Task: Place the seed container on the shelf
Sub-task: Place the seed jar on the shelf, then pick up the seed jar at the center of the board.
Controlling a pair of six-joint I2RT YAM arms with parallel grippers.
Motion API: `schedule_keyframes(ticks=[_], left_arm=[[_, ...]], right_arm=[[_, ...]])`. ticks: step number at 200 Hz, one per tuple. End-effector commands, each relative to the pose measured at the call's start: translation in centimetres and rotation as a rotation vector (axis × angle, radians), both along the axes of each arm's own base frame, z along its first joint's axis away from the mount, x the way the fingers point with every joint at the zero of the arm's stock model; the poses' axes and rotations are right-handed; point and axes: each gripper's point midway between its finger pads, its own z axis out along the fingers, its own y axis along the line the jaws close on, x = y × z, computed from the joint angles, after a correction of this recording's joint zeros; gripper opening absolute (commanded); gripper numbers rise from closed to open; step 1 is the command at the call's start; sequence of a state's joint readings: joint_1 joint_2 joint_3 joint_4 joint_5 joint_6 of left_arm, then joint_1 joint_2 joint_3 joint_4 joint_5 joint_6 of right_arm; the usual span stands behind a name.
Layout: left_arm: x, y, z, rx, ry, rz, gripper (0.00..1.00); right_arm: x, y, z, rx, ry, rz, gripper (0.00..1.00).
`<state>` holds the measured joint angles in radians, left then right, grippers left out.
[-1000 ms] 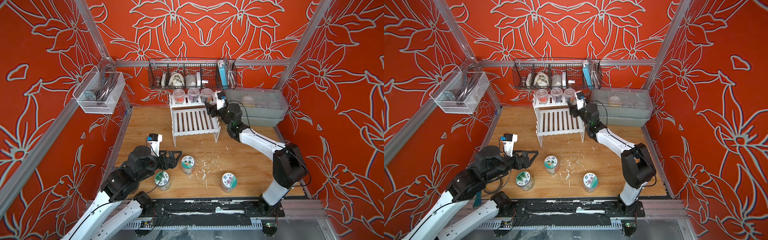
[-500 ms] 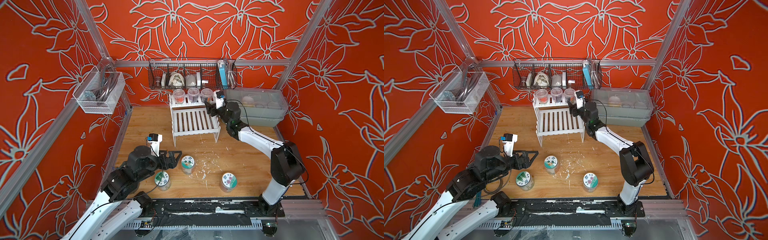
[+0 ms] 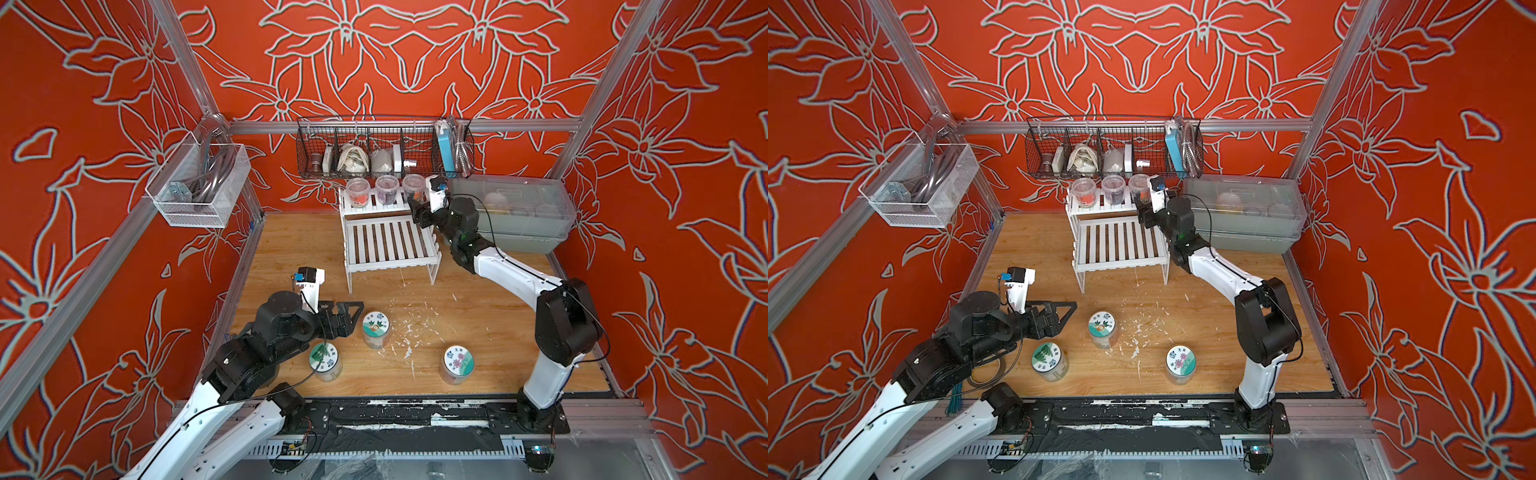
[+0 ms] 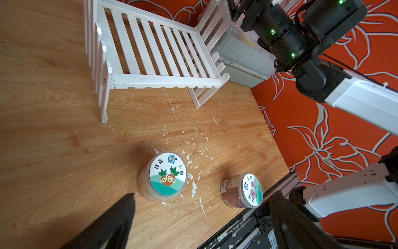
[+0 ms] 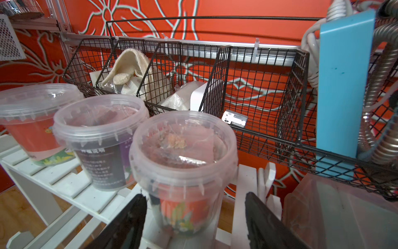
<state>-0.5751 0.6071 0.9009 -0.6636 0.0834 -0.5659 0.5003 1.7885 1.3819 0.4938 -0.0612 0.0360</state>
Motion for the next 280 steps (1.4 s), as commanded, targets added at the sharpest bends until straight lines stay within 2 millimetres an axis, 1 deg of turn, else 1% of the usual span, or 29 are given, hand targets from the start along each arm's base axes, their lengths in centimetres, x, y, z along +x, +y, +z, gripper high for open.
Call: schedule_keyframes(ticks=[1,49,71,78,91,126,149,159,173,188,212,227,242,252,280], left_arm=[[0.3,0.1,0.2,-0.007,-0.012,0.009,0.97],[0.3,0.0,-0.2,0.006,-0.01,0.002,0.97],[0.4,0.0,-0.4,0.025,-0.011,-0.002,0.98],[0.4,0.1,-0.6,0.034,-0.009,-0.003,0.99],[0.6,0.2,-0.7,0.046,-0.009,0.003,0.99],[1.3,0.4,-1.6,0.076,-0.005,0.028,0.99],[2.1,0.6,-2.1,0.097,-0.013,0.057,0.99],[2.7,0.6,-2.2,0.106,-0.019,0.068,0.99],[3.4,0.4,-2.5,0.125,-0.018,0.076,0.99],[4.1,0.2,-3.0,0.147,-0.003,0.081,0.99],[4.6,-0.3,-3.8,0.153,0.014,0.07,0.99],[4.6,-0.5,-4.2,0.153,0.028,0.06,0.99],[4.5,-0.6,-4.6,0.155,0.04,0.05,0.99],[4.3,-0.6,-4.9,0.16,0.05,0.05,0.99],[3.8,-0.4,-5.6,0.166,0.066,0.041,0.99]], right_arm=[[-0.3,-0.2,0.1,0.011,0.007,0.011,0.75],[-2.6,-1.5,1.3,-0.001,0.035,0.009,0.76],[-4.3,-2.1,1.3,-0.011,0.066,0.024,0.77],[-4.8,-2.2,1.1,-0.017,0.083,0.032,0.78],[-6.1,-2.5,1.1,-0.023,0.107,0.052,0.79],[-9.6,-3.7,0.3,-0.052,0.214,0.086,0.8],[-12.1,-4.6,-0.3,-0.079,0.275,0.109,0.81],[-13.2,-5.0,-0.3,-0.087,0.294,0.119,0.81],[-14.6,-5.7,-1.0,-0.098,0.348,0.116,0.81],[-16.6,-6.2,-1.1,-0.096,0.388,0.14,0.81],[-19.3,-7.2,-2.1,-0.076,0.489,0.146,0.81],[-21.0,-8.1,-2.8,-0.087,0.57,0.135,0.81],[-22.8,-9.1,-4.0,-0.094,0.671,0.114,0.81],[-24.1,-9.4,-4.6,-0.095,0.727,0.121,0.81],[-27.9,-10.2,-7.1,-0.086,0.916,0.135,0.84]])
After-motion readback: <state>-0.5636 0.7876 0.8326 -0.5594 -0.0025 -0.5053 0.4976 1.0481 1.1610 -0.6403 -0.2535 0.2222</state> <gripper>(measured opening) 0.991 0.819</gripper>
